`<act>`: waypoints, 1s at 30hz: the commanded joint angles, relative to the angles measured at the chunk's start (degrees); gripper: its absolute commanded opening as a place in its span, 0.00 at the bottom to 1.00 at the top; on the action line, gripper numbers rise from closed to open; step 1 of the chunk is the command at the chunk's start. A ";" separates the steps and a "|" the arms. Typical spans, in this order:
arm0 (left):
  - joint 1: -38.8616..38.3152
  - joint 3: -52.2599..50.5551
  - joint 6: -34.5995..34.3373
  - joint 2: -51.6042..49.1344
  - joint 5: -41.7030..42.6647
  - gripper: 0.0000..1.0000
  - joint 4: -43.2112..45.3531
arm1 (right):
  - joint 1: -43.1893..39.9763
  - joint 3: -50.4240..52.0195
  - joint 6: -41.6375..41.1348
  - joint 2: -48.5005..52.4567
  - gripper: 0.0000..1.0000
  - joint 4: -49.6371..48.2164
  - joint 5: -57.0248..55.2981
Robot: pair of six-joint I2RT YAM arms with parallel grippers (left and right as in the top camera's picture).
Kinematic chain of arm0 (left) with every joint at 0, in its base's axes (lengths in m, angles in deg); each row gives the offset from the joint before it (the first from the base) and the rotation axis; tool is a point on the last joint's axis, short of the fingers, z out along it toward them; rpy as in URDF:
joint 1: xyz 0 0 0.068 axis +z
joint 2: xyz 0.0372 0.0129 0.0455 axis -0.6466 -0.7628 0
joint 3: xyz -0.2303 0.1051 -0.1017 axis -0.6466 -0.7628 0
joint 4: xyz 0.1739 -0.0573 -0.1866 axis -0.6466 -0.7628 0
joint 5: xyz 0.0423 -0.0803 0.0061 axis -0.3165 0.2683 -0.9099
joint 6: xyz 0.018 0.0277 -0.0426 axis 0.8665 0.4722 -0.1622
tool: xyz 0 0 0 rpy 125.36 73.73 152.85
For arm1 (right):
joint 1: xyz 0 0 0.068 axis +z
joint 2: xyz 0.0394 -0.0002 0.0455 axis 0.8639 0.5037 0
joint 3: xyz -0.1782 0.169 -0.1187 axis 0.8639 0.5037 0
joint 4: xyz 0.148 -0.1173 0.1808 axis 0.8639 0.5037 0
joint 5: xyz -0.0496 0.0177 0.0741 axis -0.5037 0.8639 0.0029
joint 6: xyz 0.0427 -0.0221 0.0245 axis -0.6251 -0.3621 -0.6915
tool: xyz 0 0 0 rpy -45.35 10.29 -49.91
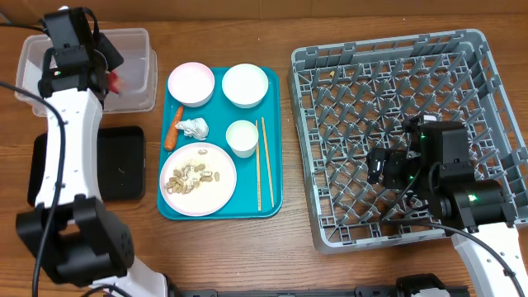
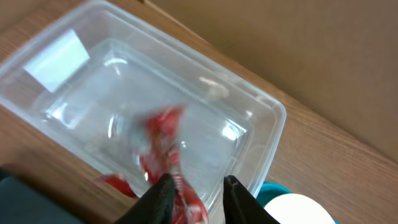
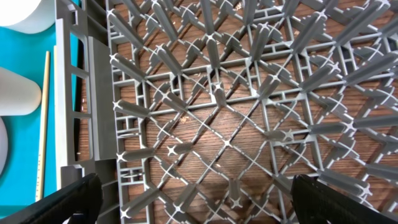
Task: Sort waste into correct bins and load items into the dishwasher
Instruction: 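Carry the wrapper to the clear bin and release it, then grasp the crumpled white tissue on the teal tray with the left gripper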
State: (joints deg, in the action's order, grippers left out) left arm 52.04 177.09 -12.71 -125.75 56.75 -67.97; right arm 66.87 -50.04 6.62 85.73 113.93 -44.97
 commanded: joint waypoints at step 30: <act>-14.45 -7.34 5.27 -1.81 14.01 0.58 -32.41 | -0.11 -1.66 -0.04 -0.04 1.00 0.04 0.31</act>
State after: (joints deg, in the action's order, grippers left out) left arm 39.34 172.98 -8.36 -129.07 74.39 -104.82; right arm 66.87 -50.09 6.59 85.82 114.09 -44.97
